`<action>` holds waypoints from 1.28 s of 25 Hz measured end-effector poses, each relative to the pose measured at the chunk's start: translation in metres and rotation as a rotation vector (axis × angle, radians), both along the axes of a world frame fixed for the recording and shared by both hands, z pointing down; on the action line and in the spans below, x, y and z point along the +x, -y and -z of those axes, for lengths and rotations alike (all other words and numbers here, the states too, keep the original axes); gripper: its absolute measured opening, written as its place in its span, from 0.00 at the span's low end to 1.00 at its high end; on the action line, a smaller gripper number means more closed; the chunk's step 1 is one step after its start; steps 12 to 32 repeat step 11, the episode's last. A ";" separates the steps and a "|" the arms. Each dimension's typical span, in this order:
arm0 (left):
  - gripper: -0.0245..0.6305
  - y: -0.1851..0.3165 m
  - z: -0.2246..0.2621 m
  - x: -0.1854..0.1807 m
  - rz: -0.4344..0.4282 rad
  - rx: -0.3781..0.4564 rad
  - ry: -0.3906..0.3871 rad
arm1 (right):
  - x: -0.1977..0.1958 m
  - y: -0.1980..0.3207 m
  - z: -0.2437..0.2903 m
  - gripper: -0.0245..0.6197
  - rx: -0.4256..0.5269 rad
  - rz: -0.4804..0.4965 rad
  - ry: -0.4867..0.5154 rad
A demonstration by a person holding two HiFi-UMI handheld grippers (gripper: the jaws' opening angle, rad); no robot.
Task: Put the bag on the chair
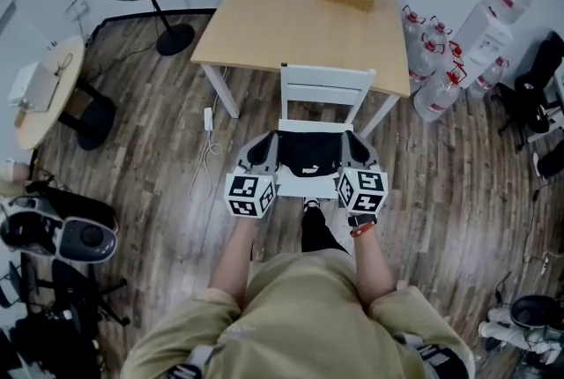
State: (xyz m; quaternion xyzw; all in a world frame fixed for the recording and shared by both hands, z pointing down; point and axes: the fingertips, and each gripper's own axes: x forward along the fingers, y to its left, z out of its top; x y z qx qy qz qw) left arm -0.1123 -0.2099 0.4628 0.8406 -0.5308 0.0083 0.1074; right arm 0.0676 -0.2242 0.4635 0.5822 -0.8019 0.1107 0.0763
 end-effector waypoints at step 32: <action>0.07 0.103 -0.075 0.012 0.042 -0.133 0.010 | 0.009 0.096 -0.053 0.07 -0.100 0.035 -0.015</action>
